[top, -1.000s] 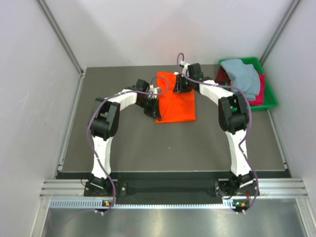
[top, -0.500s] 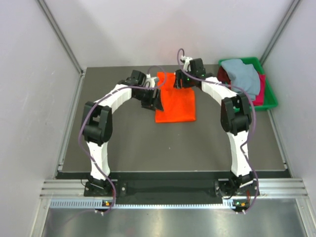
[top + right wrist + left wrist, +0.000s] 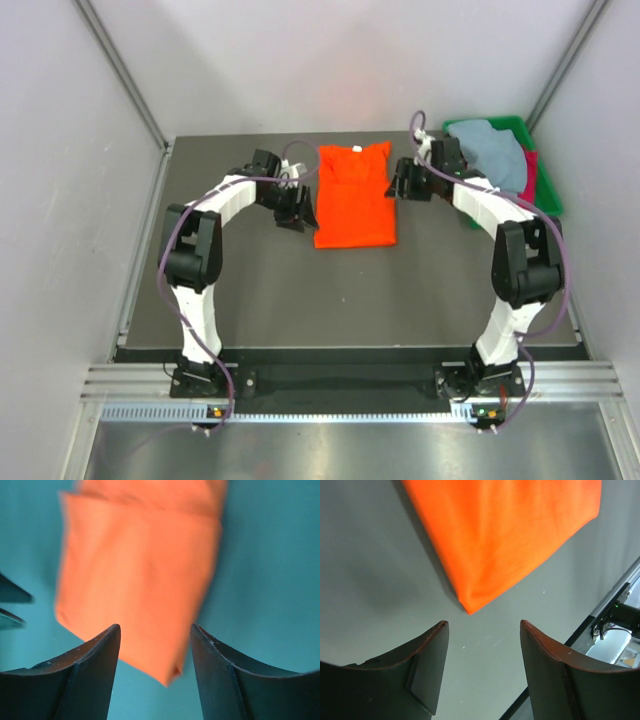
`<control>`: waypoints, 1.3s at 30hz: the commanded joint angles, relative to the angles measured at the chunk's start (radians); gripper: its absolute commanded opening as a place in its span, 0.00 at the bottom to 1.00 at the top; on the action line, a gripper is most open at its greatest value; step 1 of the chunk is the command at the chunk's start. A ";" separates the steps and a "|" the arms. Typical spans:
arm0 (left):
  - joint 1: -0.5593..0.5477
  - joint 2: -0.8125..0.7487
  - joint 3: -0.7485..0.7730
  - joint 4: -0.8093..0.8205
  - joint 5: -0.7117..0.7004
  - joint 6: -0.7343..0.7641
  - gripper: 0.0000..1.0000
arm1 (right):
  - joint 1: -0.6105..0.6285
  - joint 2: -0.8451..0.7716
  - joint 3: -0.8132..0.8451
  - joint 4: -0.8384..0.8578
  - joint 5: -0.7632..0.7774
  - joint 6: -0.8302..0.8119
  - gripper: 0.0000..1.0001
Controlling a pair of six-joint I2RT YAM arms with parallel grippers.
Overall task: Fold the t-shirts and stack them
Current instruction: Fold the tshirt
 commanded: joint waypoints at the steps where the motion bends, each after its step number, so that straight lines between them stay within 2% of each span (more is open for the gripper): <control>1: 0.015 0.013 -0.003 0.038 0.037 -0.013 0.63 | -0.064 -0.045 -0.077 -0.006 -0.060 0.065 0.58; 12: 0.020 0.066 -0.054 0.090 0.077 -0.062 0.63 | -0.108 -0.020 -0.236 0.009 -0.167 0.166 0.54; 27: 0.015 0.178 -0.006 0.112 0.102 -0.090 0.60 | -0.051 0.096 -0.215 -0.017 -0.181 0.155 0.51; 31: 0.013 0.200 0.009 0.112 0.103 -0.093 0.59 | -0.028 0.126 -0.203 -0.008 -0.190 0.164 0.48; 36: 0.010 0.214 0.012 0.107 0.108 -0.090 0.53 | -0.005 0.161 -0.170 -0.006 -0.196 0.175 0.37; 39: 0.010 0.215 0.011 0.098 0.108 -0.087 0.50 | -0.006 0.155 -0.163 -0.018 -0.186 0.172 0.37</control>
